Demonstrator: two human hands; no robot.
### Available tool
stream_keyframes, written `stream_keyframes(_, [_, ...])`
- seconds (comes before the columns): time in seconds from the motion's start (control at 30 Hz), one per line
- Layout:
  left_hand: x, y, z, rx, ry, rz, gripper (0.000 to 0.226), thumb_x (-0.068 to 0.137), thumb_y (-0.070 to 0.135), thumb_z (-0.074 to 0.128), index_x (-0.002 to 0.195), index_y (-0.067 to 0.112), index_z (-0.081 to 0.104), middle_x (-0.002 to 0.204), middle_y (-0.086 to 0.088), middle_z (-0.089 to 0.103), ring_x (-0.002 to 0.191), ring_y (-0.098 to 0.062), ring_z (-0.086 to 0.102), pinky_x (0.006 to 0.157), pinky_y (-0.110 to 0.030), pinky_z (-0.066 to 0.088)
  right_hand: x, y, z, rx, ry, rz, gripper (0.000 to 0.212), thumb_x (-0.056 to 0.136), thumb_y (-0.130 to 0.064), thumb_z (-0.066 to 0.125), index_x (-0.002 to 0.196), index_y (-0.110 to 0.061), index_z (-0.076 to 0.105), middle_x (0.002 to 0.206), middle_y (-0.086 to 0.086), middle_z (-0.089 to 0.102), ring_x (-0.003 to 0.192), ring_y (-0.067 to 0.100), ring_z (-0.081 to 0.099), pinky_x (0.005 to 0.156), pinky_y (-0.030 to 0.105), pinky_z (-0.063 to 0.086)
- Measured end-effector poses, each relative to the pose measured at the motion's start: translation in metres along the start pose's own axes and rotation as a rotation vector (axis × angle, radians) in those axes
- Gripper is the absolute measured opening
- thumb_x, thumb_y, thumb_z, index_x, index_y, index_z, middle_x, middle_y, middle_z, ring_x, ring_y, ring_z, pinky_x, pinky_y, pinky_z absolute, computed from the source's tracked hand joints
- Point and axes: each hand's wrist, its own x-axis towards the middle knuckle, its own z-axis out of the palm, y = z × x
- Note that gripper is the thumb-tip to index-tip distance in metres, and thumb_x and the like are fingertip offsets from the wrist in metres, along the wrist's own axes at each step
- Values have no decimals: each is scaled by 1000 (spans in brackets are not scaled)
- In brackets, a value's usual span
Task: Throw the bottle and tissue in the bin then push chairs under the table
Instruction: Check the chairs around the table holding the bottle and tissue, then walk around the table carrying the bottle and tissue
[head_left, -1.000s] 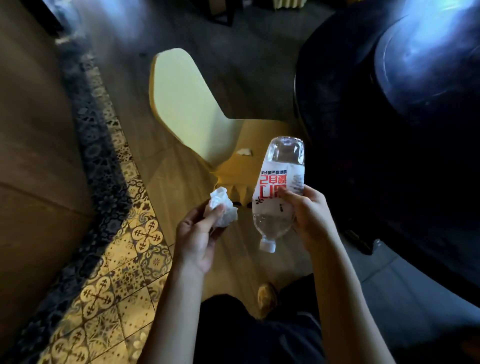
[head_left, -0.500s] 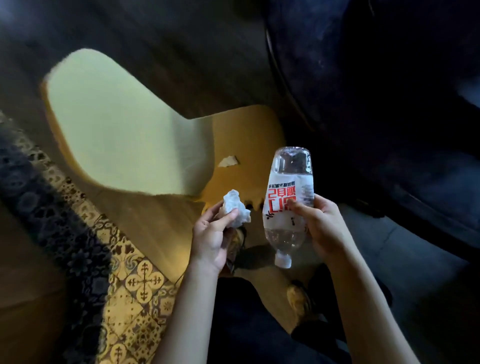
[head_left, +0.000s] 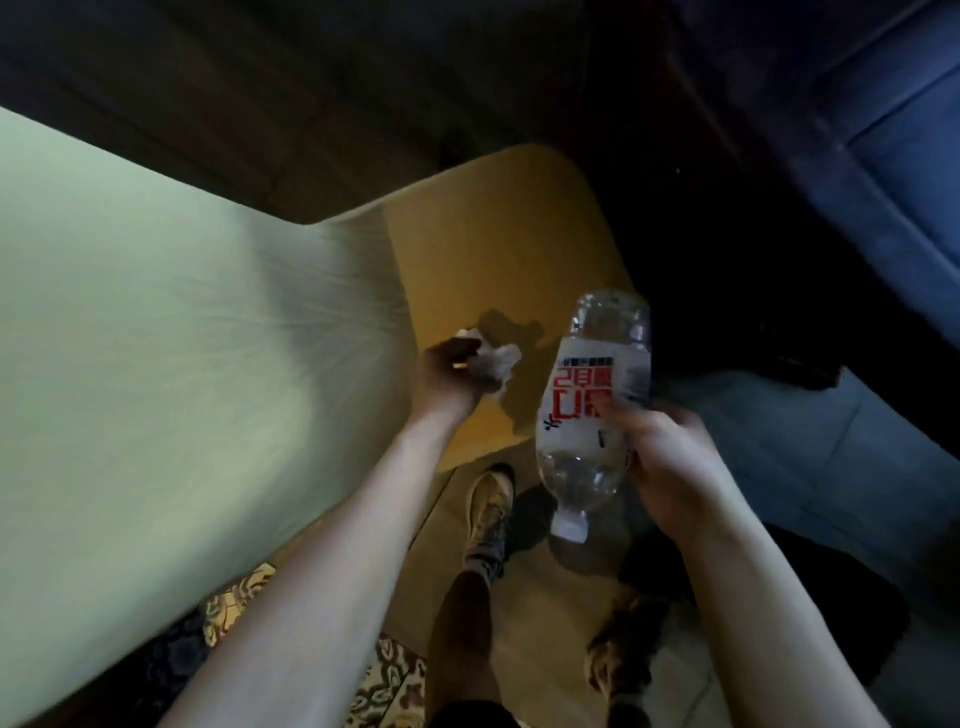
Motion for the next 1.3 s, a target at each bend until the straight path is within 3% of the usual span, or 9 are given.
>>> stream_keyframes(0.17, [33,-15,6,598,-17,213,31,73,12,81,103,9,76,106,-13,74,111,-23,64,103,-30,40,31,19,7,44,8,78,26,90,-21,72,116,-18,72,105,2,81,100,21,76,91,44,59])
stream_keyframes(0.23, [33,-15,6,723,19,358,11,80,10,67,91,10,65,88,-13,62,80,-20,63,77,-31,47,35,23,6,71,2,103,27,90,-20,72,117,-17,72,108,3,80,104,22,75,94,45,58])
stream_keyframes(0.3, [39,-28,7,735,-22,404,12,84,11,66,91,20,68,85,-5,62,71,-14,61,64,-24,49,35,24,4,78,9,116,25,91,-19,71,116,-18,72,107,3,80,102,21,76,91,43,59])
stream_keyframes(0.4, [39,-35,7,662,85,374,18,79,21,73,94,20,81,89,0,79,80,-16,72,72,-31,58,29,24,1,87,28,111,23,91,-17,70,115,-18,72,105,3,80,99,21,76,90,43,59])
stream_keyframes(0.6, [-5,-11,12,367,-37,216,26,74,9,83,98,19,76,94,4,71,92,-19,70,81,-36,59,0,26,-20,137,96,93,19,94,-17,68,113,-17,73,102,2,81,100,23,76,95,48,57])
stream_keyframes(0.77, [-82,21,13,27,-100,185,38,81,11,82,108,32,66,107,7,72,102,-13,69,84,-30,57,-62,13,-47,216,125,30,20,96,-13,66,115,-9,70,105,9,80,97,26,78,88,45,60])
stream_keyframes(0.97, [-203,58,18,-118,-205,278,74,76,-4,81,142,16,53,124,3,64,108,-4,63,81,-14,55,-161,3,-90,266,150,-111,14,96,-4,64,108,-5,71,95,11,81,88,26,79,73,36,62])
stream_keyframes(1.13, [-313,49,36,-131,-274,326,56,73,25,87,126,22,68,118,4,74,114,-17,67,97,-41,57,-248,32,-136,297,163,-204,11,94,0,65,102,-5,72,92,11,81,87,27,79,79,40,62])
stream_keyframes(1.3, [-432,17,71,-296,-384,257,40,81,10,82,119,16,71,111,-12,76,104,-31,73,93,-55,57,-338,91,-201,343,234,-302,13,94,0,65,102,-4,74,92,9,82,86,25,79,72,36,64])
